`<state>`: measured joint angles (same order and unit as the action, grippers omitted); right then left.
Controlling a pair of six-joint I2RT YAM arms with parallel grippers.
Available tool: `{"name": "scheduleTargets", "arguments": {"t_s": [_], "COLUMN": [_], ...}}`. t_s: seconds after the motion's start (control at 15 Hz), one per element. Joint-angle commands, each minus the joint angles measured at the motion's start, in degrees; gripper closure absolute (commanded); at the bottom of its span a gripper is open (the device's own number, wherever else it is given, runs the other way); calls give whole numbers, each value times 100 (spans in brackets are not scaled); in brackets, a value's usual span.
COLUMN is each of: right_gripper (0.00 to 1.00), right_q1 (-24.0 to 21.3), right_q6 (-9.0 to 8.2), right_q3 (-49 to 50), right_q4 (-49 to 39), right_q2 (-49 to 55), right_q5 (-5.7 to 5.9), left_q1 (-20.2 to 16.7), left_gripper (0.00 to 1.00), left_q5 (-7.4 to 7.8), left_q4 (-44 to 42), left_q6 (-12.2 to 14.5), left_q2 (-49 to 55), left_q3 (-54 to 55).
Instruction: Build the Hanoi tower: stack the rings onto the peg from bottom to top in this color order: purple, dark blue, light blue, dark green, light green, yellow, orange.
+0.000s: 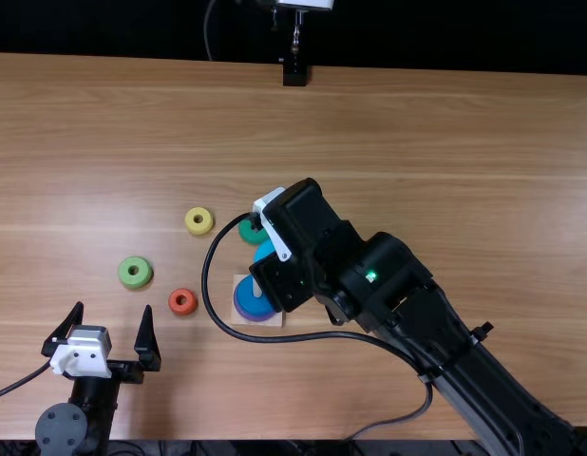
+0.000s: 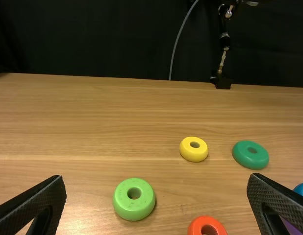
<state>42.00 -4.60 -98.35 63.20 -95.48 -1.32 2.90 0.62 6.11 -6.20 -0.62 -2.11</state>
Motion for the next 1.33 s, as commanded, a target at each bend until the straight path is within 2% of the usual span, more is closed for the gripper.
{"name": "scheduleTargets", "arguments": {"t_s": [0.0, 0.4, 0.8, 1.27], "right_gripper": [100, 100, 100, 100], "right_q1": [54, 80, 300, 291], "right_q6": [-25, -46, -67, -67], "right_q3": [-194, -194, -220, -211], "right_q4": [-28, -91, -102, -376], "right_q2": [197, 170, 179, 161], "right_q5": [-15, -15, -15, -15], "left_q1": [-70, -70, -70, -70], "left_gripper": [0, 0, 0, 0], "left_q5": [1, 1, 1, 1], "left_q4": [22, 22, 22, 22], "left_q6": [40, 40, 40, 40], "left_q2": [62, 62, 62, 62], "left_q3": [211, 211, 211, 211]}}
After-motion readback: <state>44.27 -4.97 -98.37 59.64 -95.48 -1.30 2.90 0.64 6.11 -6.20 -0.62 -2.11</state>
